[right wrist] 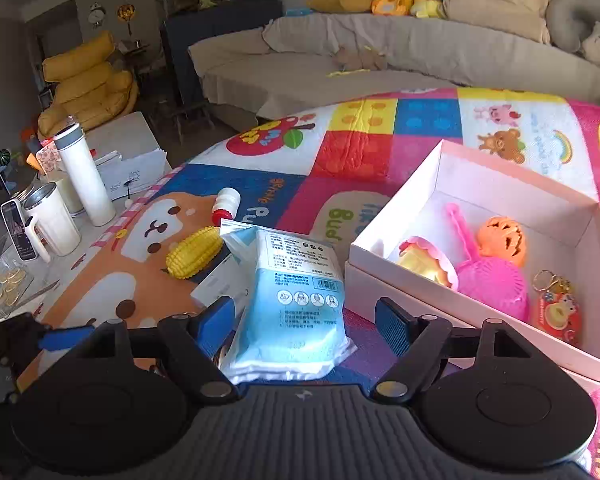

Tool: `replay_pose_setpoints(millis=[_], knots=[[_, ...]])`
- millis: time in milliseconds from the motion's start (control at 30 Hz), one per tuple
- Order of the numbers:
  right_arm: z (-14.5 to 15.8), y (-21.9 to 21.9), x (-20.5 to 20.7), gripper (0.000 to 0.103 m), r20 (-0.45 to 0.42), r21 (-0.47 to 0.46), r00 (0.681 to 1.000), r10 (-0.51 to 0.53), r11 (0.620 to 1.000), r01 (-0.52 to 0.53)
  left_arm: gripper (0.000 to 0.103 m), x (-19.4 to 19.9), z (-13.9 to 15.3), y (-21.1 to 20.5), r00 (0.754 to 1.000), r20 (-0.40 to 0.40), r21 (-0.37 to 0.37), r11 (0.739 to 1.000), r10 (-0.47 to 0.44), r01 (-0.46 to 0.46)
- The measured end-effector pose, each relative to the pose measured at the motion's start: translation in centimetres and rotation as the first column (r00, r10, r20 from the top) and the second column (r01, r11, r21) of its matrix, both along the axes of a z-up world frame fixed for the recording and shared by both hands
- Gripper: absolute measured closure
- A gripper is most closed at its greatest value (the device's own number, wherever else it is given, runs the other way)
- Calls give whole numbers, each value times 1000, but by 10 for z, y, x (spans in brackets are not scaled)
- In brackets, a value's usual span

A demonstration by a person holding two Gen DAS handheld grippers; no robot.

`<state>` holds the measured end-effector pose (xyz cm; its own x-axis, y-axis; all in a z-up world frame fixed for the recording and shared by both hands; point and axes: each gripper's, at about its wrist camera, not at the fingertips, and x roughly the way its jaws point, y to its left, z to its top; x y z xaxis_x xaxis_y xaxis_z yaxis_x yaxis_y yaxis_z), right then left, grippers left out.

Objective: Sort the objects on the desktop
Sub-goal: 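Grasp the blue tissue packet with the right tool and lift it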

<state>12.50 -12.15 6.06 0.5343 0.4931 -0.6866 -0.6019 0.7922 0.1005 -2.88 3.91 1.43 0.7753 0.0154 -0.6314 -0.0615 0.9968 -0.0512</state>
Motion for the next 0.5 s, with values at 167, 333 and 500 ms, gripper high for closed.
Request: replay_pose_setpoints(millis=[167,333,500], knots=[[-20,22,15,25,-41,-46,999,-8,999,7,3,-4,2,5,1000,2,-15,1000,-8,8],[-28,34,9,41,-127,-20,991,44,999,-47,3,-5,4,3,1000,2,-16,1000,-14,14],[-22,31,-21,48,-148,24,983,112,994,-110,3,-8,9,0,1000,4,-6,1000,-21,21]])
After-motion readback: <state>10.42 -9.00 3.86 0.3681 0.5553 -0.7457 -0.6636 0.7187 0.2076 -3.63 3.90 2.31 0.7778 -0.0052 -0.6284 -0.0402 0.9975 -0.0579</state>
